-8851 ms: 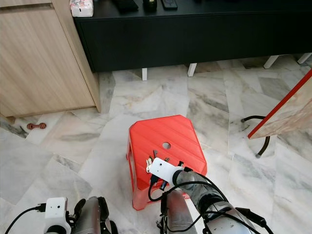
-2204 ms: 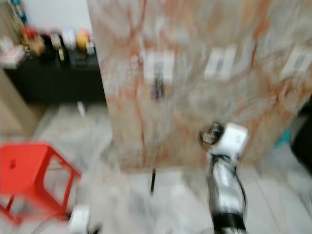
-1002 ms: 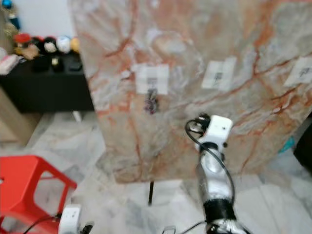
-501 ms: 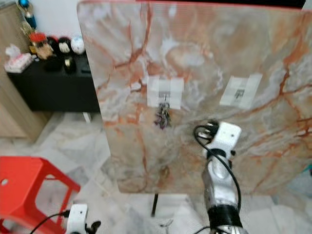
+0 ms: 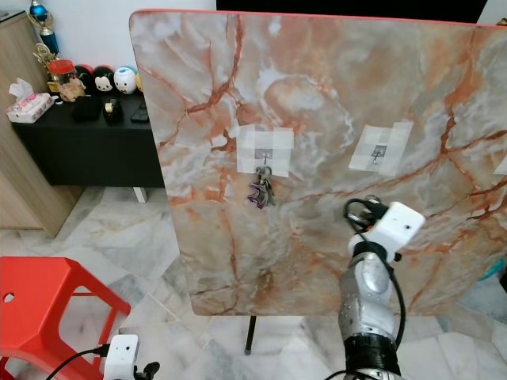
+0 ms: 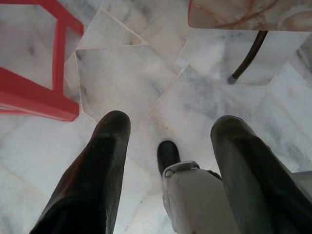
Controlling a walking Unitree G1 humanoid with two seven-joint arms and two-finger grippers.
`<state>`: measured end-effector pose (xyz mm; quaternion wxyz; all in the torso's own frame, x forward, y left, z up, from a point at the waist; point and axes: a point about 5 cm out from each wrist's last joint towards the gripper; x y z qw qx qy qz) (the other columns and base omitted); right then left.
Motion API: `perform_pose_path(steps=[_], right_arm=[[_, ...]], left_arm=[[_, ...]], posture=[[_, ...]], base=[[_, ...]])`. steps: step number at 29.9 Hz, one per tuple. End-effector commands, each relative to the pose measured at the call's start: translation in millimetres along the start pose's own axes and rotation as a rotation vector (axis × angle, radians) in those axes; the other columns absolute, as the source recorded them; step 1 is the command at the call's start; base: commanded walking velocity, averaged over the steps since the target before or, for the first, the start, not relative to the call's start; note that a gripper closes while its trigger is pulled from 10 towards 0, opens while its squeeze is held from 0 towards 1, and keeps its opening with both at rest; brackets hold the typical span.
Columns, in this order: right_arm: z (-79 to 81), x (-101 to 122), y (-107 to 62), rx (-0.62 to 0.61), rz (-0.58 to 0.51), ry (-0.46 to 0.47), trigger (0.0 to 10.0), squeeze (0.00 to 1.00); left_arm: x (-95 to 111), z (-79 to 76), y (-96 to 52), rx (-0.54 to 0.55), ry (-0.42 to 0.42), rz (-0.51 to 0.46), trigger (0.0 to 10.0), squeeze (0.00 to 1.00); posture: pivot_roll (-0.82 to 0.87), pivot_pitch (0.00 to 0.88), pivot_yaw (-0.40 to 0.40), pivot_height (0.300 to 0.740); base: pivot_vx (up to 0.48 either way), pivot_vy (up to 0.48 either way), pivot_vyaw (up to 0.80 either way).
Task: Hang keys on a hook
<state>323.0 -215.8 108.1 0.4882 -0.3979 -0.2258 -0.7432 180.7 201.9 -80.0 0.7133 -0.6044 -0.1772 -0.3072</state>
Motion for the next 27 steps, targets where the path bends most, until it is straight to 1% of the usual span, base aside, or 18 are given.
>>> perform_pose_path(steps=[1, 3, 6, 8, 11, 14, 17, 22, 27], right_arm=[[9.9, 11.4, 7.0, 0.006, -0.019, 0.058, 10.0, 0.00], [11.8, 11.4, 8.6, 0.005, -0.007, 0.068, 10.0, 0.00], [21.2, 11.5, 16.7, 0.022, 0.039, 0.034, 10.0, 0.00], [22.9, 10.6, 19.0, 0.021, 0.061, 0.004, 10.0, 0.00], [26.1, 12.8, 24.1, 0.008, 0.081, 0.023, 10.0, 0.00], [27.2, 14.9, 25.3, 0.008, 0.080, 0.024, 10.0, 0.00], [29.5, 19.6, 28.2, 0.006, 0.076, 0.046, 10.0, 0.00], [36.8, 24.2, 30.3, 0.033, 0.064, 0.036, 10.0, 0.00], [40.3, 25.6, 31.1, 0.042, 0.060, 0.035, 10.0, 0.00]], left_arm=[[-1.5, -2.0, -0.3, -0.011, 0.001, 0.007, 10.0, 0.00], [-1.5, -1.9, -0.3, -0.011, 0.001, 0.007, 10.0, 0.00], [-1.8, -2.2, -0.3, -0.013, 0.002, 0.009, 10.0, 0.00], [-1.8, -2.2, -0.3, -0.013, 0.002, 0.009, 10.0, 0.00], [-2.1, -2.4, -0.5, -0.014, -0.001, 0.009, 10.0, 0.00], [-2.3, -2.4, -0.5, -0.015, -0.001, 0.009, 10.0, 0.00], [-2.6, -2.8, -0.6, -0.017, 0.001, 0.009, 10.0, 0.00], [-2.3, -2.8, -0.5, -0.018, 0.001, 0.009, 10.0, 0.00], [-2.2, -2.7, -0.5, -0.017, 0.001, 0.009, 10.0, 0.00]], posture=[[-0.01, 0.000, -0.059, 0.740], [-0.01, 0.000, -0.057, 0.740], [-0.01, 0.000, -0.054, 0.740], [-0.01, 0.000, -0.054, 0.740], [-0.01, 0.000, -0.054, 0.740], [-0.01, 0.000, -0.054, 0.740], [-0.01, 0.000, -0.051, 0.740], [-0.01, 0.000, -0.052, 0.740], [-0.01, 0.000, -0.051, 0.740]], base=[[0.000, 0.000, 0.00], [0.000, 0.000, 0.00], [0.000, 0.000, 0.00], [0.000, 0.000, 0.00], [0.000, 0.000, 0.00], [0.000, 0.000, 0.00], [0.000, 0.000, 0.00], [0.000, 0.000, 0.00], [0.000, 0.000, 0.00]])
Point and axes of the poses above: a point about 5 cm out from each wrist's last joint towards the gripper, its own y axis pointing out of the wrist towards the gripper, its own x axis along the axis of the wrist's last joint, z = x × y, and after that the axes turned 13 degrees about y, right-handed
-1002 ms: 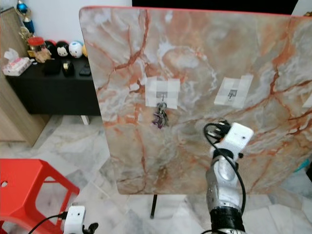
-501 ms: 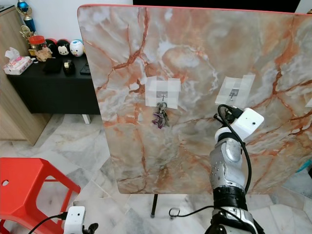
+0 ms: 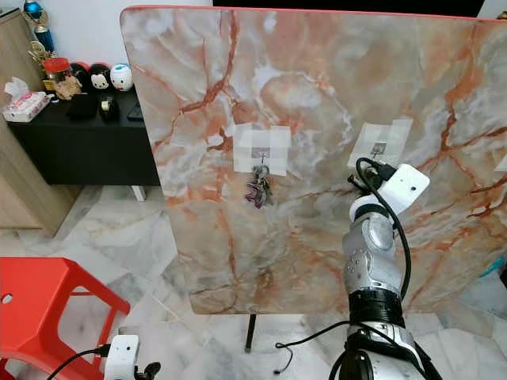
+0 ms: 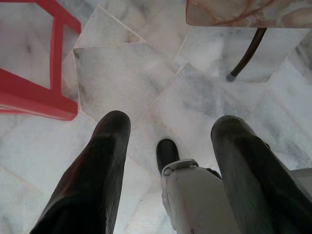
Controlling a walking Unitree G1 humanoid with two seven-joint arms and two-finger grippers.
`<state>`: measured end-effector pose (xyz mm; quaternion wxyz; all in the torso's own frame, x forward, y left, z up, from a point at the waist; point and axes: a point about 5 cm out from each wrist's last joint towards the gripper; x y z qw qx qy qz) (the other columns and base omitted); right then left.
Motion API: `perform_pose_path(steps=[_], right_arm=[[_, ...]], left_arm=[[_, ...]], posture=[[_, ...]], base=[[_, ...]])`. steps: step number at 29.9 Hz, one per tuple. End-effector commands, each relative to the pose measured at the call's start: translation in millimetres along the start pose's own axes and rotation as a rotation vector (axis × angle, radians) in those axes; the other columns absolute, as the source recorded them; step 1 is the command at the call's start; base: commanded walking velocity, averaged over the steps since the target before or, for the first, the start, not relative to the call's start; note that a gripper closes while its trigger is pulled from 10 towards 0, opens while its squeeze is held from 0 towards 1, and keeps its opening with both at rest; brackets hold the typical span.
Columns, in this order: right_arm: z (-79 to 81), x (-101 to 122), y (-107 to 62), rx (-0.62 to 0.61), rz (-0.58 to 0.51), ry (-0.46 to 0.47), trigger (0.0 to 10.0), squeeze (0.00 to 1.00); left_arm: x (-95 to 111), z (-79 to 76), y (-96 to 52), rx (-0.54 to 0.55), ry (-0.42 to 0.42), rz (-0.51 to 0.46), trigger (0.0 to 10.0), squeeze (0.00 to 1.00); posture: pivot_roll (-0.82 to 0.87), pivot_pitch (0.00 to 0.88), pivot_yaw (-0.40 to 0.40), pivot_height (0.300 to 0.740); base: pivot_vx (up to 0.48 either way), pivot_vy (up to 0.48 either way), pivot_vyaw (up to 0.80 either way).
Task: Hang keys on a hook
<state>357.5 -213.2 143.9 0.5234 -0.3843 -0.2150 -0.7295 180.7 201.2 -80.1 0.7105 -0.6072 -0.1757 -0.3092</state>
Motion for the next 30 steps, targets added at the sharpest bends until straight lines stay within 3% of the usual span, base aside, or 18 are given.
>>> perform_pose_path(steps=[1, 30], right_arm=[[4.9, 5.0, 2.6, 0.011, -0.008, -0.002, 10.0, 0.00], [15.8, 11.4, 3.8, 0.034, -0.025, 0.032, 10.0, 0.00]], left_arm=[[-2.3, -2.0, -0.5, -0.008, 0.000, 0.010, 10.0, 0.00], [-2.4, -2.9, -0.4, -0.009, 0.001, 0.012, 10.0, 0.00]], posture=[[-0.01, 0.000, -0.051, 0.740], [-0.01, 0.000, -0.053, 0.740]], base=[[0.000, 0.000, 0.00], [0.000, 0.000, 0.00]])
Point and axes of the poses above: a point about 5 cm out from each wrist's last joint towards the gripper, its own y axis pointing out of the wrist towards the gripper, its own x axis along the axis of the wrist's last joint, z = x × y, and after that the axes turned 13 degrees about y, right-handed
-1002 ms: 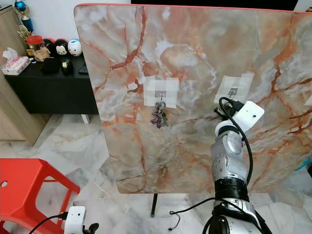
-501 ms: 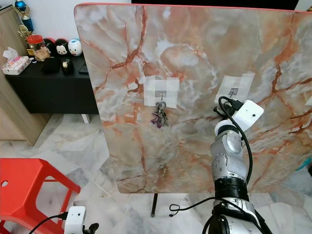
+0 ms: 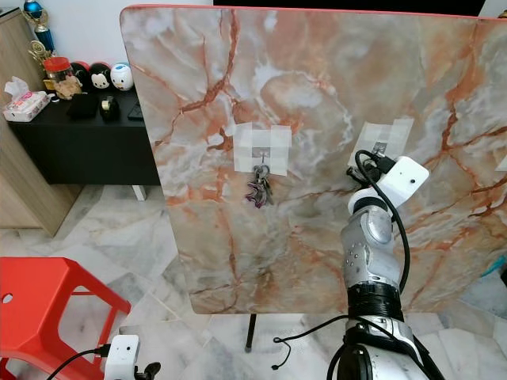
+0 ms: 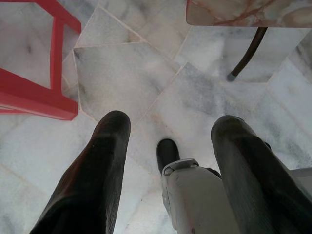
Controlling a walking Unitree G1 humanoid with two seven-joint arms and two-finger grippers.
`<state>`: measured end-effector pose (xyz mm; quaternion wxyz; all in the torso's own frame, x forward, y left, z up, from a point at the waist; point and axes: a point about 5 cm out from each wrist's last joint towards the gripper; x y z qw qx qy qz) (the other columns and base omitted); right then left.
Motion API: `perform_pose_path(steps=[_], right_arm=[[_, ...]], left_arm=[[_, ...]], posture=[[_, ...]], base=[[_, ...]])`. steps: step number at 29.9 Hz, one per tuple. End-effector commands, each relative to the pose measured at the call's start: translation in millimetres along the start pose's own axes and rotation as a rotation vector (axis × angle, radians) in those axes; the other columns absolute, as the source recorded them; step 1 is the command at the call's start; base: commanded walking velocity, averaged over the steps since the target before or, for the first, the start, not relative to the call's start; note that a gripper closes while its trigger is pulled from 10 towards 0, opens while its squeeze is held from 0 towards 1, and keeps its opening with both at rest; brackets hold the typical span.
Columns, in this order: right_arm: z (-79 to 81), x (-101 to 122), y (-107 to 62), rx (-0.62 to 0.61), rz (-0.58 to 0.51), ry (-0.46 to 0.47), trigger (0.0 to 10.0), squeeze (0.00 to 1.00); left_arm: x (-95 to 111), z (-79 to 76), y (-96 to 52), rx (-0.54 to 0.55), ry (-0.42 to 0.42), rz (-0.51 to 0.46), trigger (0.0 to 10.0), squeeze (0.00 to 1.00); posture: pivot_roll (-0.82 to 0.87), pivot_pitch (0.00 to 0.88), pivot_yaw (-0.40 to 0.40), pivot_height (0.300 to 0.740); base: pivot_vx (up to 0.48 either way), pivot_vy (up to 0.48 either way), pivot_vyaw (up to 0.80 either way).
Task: Hang keys on a hook
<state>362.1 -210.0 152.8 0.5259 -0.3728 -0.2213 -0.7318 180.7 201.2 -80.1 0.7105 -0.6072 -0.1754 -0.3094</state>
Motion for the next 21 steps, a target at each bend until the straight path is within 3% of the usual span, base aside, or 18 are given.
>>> perform_pose_path(steps=[1, 21], right_arm=[[6.7, 6.9, 1.7, 0.011, -0.016, 0.019, 10.0, 0.00], [6.4, 7.0, -0.2, -0.005, -0.023, 0.048, 10.0, 0.00]], left_arm=[[-2.4, -2.8, -0.4, -0.009, 0.000, 0.012, 10.0, 0.00], [-3.1, -4.2, -0.5, -0.016, 0.006, 0.017, 10.0, 0.00]], posture=[[-0.01, 0.000, -0.053, 0.740], [-0.01, 0.000, -0.053, 0.740]], base=[[0.000, 0.000, 0.00], [0.000, 0.000, 0.00]])
Point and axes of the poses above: a point about 5 cm out from each wrist's last joint towards the gripper, its own y axis pointing out of the wrist towards the gripper, its own x axis along the axis of the wrist's last joint, z = x × y, and after that the axes turned 13 degrees about y, right-handed
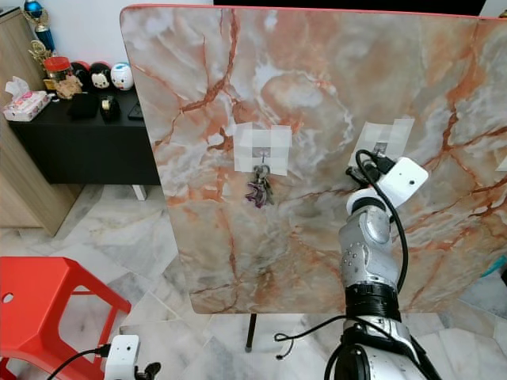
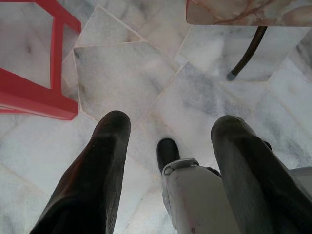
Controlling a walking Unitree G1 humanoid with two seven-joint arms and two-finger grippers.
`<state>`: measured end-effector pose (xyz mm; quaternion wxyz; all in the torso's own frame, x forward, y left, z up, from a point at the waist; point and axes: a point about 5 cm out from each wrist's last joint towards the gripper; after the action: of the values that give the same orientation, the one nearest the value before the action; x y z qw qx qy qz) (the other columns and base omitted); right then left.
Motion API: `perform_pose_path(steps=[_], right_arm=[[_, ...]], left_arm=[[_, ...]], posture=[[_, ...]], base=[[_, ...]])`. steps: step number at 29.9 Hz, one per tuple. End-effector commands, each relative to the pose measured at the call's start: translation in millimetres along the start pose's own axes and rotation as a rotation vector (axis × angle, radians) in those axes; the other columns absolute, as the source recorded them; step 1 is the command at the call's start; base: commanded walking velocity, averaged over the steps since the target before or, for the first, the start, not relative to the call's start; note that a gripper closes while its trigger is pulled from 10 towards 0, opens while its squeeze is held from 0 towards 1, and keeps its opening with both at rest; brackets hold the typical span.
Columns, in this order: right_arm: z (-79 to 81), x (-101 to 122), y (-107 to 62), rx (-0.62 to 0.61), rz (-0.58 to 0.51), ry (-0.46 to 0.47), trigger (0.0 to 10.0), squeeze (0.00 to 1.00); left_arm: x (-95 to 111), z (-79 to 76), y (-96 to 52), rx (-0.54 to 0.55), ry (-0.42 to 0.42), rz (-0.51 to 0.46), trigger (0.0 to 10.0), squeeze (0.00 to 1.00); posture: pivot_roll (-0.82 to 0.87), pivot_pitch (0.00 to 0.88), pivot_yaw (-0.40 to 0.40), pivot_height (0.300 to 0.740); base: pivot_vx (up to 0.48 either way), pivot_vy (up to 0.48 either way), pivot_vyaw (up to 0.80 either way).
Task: Hang keys on a hook
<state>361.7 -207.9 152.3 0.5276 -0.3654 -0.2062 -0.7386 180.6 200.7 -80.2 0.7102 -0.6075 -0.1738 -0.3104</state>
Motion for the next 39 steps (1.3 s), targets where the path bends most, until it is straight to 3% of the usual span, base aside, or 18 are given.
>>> perform_pose_path(steps=[1, 20, 39], right_arm=[[5.7, 9.0, 0.8, 0.011, -0.029, 0.019, 10.0, 0.00], [10.1, 15.4, -1.4, 0.020, -0.060, 0.043, 10.0, 0.00], [0.4, 17.6, -3.6, -0.030, -0.070, 0.087, 10.0, 0.00]], left_arm=[[-3.2, -3.8, -0.6, -0.014, 0.003, 0.017, 10.0, 0.00], [-3.1, -3.8, -0.5, -0.013, 0.006, 0.018, 10.0, 0.00], [-3.1, -4.3, -0.4, -0.019, 0.009, 0.020, 10.0, 0.00]], posture=[[-0.01, 0.000, -0.053, 0.740], [-0.01, 0.000, -0.052, 0.740], [-0.01, 0.000, -0.051, 0.740]], base=[[0.000, 0.000, 0.00], [0.000, 0.000, 0.00], [0.000, 0.000, 0.00]])
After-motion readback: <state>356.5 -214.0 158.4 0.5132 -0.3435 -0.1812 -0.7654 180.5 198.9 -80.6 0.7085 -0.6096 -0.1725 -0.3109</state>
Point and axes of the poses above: a point about 5 cm out from each wrist's last joint towards the gripper, its own y axis pointing out of the wrist towards the gripper, its own x axis along the axis of the wrist's last joint, z = x × y, and after that the axes turned 13 degrees about y, right-handed
